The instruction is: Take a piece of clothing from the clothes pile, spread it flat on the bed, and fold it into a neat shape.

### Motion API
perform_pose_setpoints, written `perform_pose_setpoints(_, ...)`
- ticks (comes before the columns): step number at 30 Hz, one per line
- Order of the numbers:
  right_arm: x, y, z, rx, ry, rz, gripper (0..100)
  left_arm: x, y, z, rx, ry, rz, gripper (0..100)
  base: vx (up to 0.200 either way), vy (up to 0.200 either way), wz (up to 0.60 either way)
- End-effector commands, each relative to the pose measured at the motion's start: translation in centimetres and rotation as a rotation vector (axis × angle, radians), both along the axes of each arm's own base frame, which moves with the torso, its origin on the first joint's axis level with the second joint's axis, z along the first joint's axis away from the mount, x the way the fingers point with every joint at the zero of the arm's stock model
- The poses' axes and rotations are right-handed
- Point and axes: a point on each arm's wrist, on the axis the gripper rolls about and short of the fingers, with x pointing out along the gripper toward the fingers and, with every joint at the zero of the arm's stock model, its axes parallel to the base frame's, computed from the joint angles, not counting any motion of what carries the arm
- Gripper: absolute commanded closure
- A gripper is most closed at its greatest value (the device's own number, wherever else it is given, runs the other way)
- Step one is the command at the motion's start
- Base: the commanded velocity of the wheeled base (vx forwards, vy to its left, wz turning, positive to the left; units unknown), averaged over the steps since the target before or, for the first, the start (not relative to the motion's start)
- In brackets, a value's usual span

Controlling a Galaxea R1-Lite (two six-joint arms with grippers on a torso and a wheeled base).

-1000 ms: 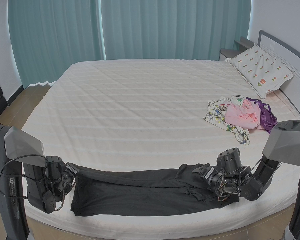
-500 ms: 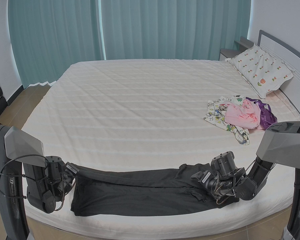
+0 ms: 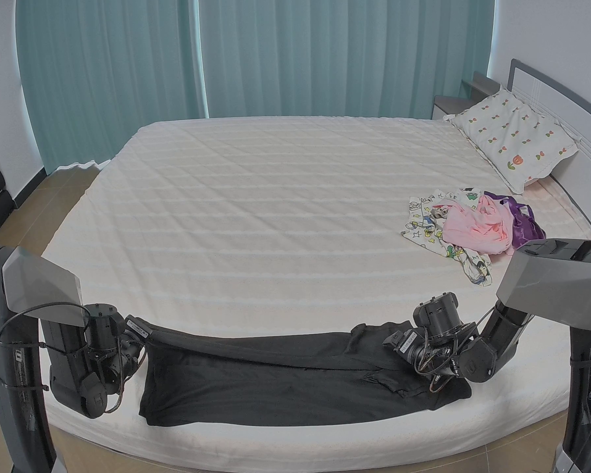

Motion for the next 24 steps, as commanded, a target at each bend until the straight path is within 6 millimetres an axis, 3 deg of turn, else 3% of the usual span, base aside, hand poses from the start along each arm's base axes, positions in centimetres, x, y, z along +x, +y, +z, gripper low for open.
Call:
perform_pose_setpoints(1, 0.5, 0.1, -0.2, -0.001, -0.003, -0.004, 100, 0.1, 0.1, 0.4, -0.002, -0.022, 0.004, 100, 0.000, 0.000, 0.00)
perform_pose_setpoints(14, 0.6, -0.1, 0.5, -0.016, -0.033, -0.033, 100, 0.1, 0.0, 0.3, 0.000, -0.020, 0.000, 100, 0.000, 0.000, 0.00)
perform_pose_setpoints(24, 3.7, -2.1, 5.0, 0.041, -0.190, -0.093, 100, 1.6, -0.1, 1.5, 0.054, -0.091, -0.027, 100, 0.000, 0.000, 0.00)
